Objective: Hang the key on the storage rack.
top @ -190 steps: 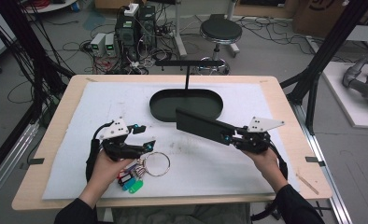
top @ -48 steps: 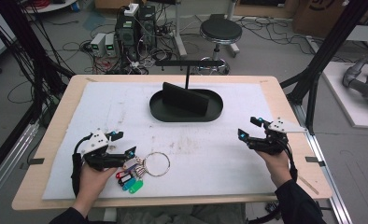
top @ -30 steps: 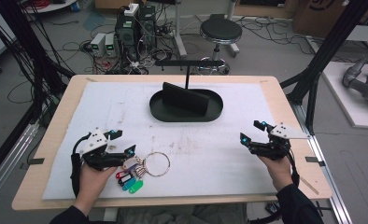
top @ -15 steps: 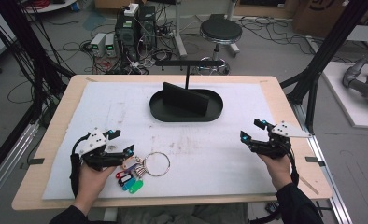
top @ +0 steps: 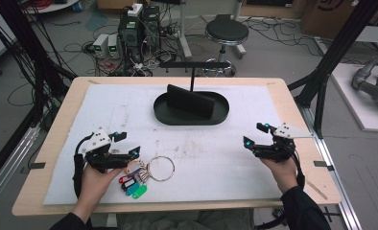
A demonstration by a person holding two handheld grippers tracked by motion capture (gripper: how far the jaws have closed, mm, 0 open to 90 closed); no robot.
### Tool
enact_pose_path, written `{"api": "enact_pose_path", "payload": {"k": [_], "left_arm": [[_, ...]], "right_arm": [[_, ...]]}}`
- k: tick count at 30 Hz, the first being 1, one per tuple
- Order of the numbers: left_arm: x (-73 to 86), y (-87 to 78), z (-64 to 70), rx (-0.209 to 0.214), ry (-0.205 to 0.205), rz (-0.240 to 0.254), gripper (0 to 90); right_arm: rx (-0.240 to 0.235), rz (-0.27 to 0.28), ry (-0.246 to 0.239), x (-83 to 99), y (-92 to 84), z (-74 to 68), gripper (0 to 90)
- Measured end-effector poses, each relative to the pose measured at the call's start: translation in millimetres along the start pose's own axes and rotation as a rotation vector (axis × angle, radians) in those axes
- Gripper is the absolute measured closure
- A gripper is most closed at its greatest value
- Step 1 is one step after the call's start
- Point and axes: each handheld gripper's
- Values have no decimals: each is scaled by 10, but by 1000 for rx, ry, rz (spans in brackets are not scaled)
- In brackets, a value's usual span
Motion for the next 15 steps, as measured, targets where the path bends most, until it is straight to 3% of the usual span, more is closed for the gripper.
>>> {"api": "enact_pose_path", "payload": {"k": [5, 8, 12, 15], "left_arm": [[-4, 143, -17, 65, -24, -77, 250], [0, 218, -30, 89, -50, -88, 315], [-22, 308, -36, 133, -21, -143, 404], [-37, 388, -45, 161, -26, -165, 459]], "right_arm": [[-8, -3, -16, 4, -7, -8, 242], [-12, -4, -23, 10, -4, -15, 271], [-13, -11, -35, 24, -6, -10, 276], [-9, -11, -30, 36, -7, 7, 279]]}}
Point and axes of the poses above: each handheld gripper's, and its own axes: y roughly forward along the jaws, x roughly out of its underside, z roughly to its right, and after that the axes turned 12 degrees about x, right-handed
